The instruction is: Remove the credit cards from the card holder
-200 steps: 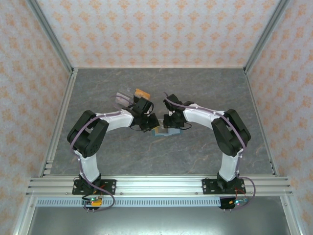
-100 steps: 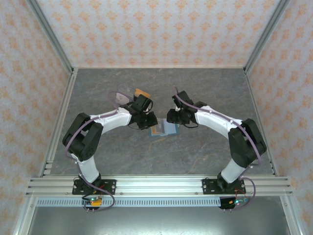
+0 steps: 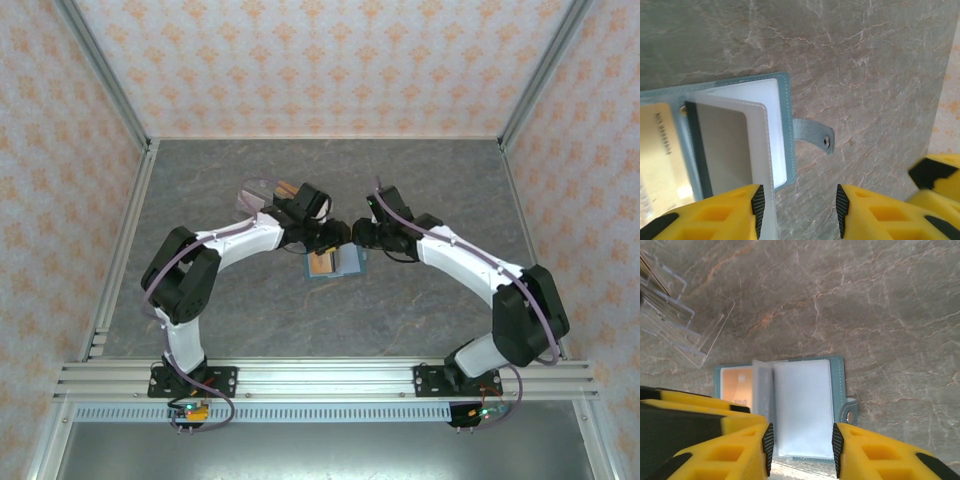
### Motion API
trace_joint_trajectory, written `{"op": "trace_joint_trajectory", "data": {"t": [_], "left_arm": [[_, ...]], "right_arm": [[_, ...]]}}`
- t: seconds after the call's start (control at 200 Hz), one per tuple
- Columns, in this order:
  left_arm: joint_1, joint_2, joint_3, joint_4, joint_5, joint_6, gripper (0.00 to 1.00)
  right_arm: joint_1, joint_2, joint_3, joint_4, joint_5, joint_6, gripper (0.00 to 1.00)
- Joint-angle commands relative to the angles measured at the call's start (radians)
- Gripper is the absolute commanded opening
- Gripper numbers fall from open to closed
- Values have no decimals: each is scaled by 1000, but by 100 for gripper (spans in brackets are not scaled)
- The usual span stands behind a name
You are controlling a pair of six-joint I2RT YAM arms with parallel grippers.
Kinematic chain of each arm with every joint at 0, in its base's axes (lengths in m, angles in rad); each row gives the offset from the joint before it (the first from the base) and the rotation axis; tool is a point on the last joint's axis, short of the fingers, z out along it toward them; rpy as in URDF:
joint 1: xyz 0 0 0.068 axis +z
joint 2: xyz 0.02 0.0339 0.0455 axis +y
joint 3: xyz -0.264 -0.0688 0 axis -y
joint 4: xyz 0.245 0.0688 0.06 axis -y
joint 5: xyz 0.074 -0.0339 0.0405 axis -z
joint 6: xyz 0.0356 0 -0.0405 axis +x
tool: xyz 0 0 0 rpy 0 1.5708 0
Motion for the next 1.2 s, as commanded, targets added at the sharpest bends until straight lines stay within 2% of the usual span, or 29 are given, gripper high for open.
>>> {"op": "trace_joint_trajectory", "data": {"t": [0.0, 0.25, 0.535, 0.741, 0.901, 1.196], "left_arm": [[-12, 32, 50, -13, -6, -10, 47], [-8, 25, 56, -53, -65, -18, 48], [37, -50, -71, -60, -162, -51, 38], [36, -54, -123, -8, -133, -72, 38], [34, -35, -125, 16, -106, -73, 38], [31, -11, -122, 39, -76, -63, 36]], "right_arm": [[1, -36, -21, 39, 32, 12, 39], [-1, -38, -25, 53, -5, -9, 39], [21, 81, 22, 13, -66, -23, 30], [41, 188, 41, -2, -162, -20, 33], [41, 246, 59, -26, -137, -10, 38], [41, 303, 89, -55, -110, -12, 39]]}}
